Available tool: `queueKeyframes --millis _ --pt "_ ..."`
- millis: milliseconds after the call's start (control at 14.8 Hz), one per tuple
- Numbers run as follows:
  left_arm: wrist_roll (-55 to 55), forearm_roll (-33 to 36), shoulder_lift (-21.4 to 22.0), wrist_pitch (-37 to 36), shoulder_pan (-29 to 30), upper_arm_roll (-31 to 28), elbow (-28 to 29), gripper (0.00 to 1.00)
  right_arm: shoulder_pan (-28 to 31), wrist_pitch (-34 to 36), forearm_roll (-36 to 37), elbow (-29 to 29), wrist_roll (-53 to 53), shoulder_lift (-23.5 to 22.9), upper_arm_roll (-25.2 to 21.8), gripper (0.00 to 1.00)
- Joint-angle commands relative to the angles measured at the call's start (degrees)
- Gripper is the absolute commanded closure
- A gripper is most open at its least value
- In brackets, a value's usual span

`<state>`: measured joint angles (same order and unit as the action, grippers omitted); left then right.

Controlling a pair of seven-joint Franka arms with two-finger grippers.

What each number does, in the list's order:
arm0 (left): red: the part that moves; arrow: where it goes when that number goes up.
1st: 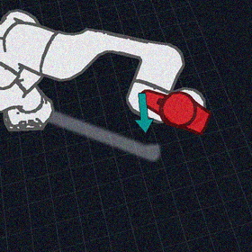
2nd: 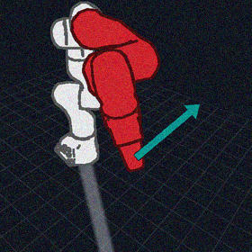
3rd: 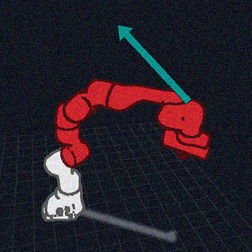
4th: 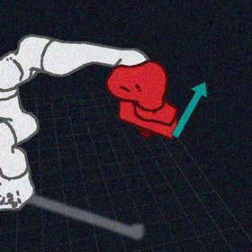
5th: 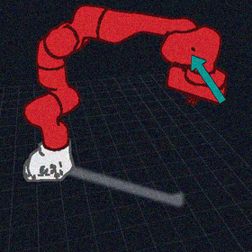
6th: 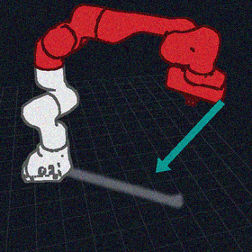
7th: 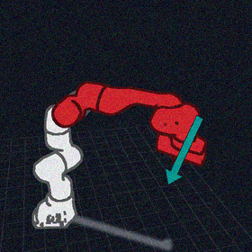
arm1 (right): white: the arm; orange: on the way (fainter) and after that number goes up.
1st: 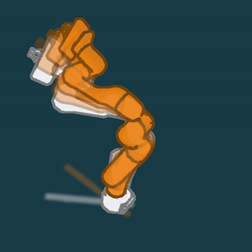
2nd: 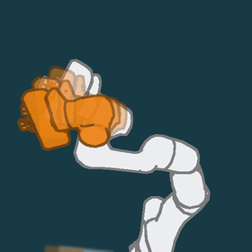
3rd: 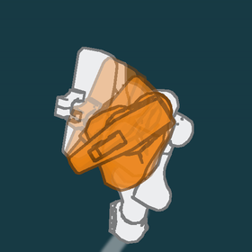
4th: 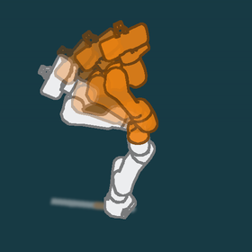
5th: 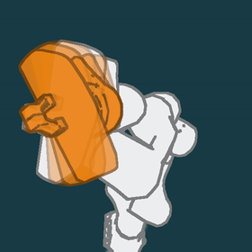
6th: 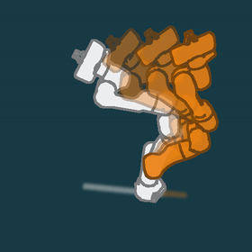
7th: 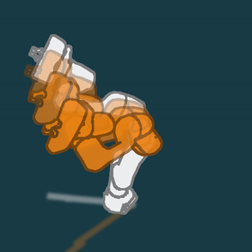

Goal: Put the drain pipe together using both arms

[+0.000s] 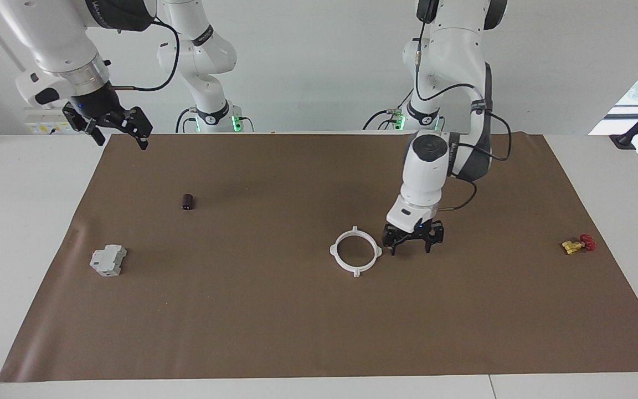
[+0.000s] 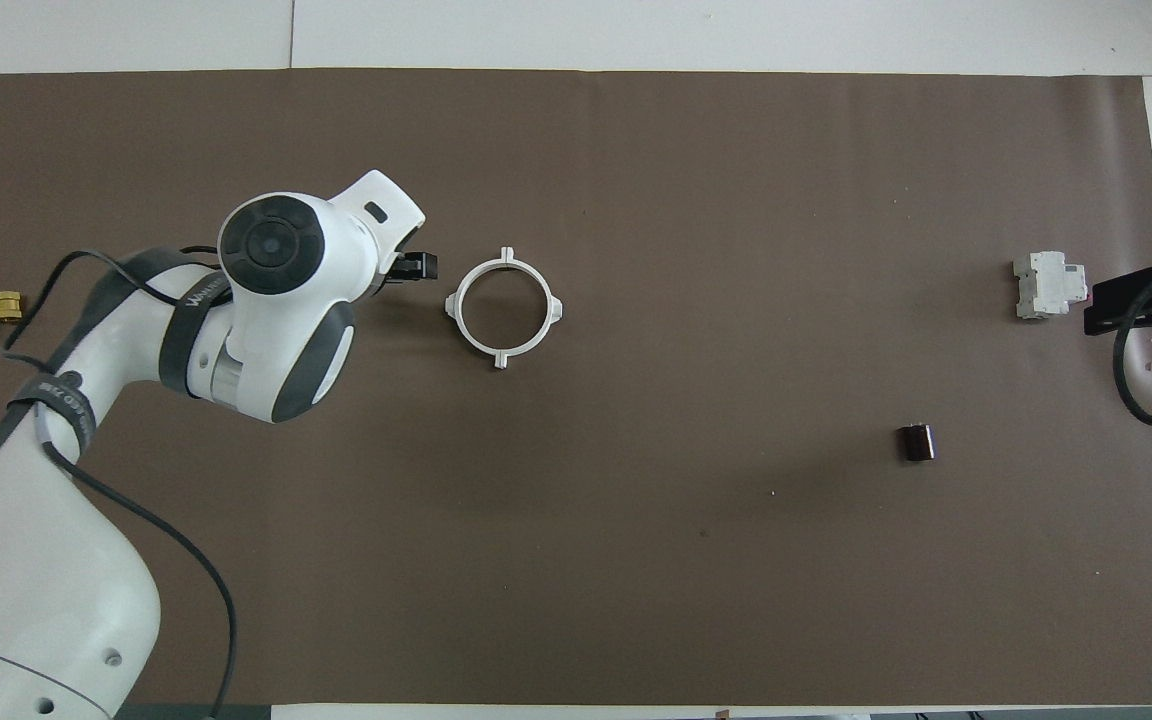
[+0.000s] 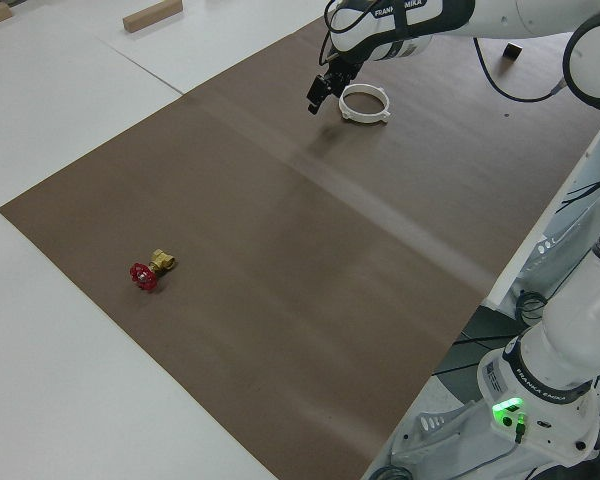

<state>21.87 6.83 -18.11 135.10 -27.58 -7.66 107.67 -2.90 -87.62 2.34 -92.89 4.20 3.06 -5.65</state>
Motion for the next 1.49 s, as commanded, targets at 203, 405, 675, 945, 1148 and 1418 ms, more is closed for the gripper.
queueKeyframes --millis 203,405,675,945,1148,1418 --pt "-11.21 -0.5 8.7 -9.32 11.3 0.46 2.37 0.0 0.36 0.69 -1.29 -0.1 -1.39 0.1 0.12 0.0" --pt "-21.23 -6.99 10.72 -13.45 16.75 0.37 0.18 0.0 0.36 0.69 -1.29 -0.1 -1.39 0.1 0.12 0.0" --pt "-25.65 -7.89 13.54 -22.4 21.51 -0.15 -4.64 0.0 0.36 0.69 -1.29 -0.1 -1.39 0.1 0.12 0.0" --pt "-29.15 -8.41 14.33 -31.37 26.25 -0.33 -11.5 0.0 0.44 0.69 -1.29 -0.1 -1.39 0.1 0.12 0.0" --pt "-30.92 -9.12 14.51 -38.4 28.71 -0.42 -15.99 0.0 0.36 0.69 -1.29 -0.1 -1.39 0.1 0.12 0.0" --pt "-30.83 -9.3 18.72 -39.22 28.9 -0.68 -13.29 0.0 0.36 0.69 -1.29 -0.1 -1.39 0.1 0.12 0.0"
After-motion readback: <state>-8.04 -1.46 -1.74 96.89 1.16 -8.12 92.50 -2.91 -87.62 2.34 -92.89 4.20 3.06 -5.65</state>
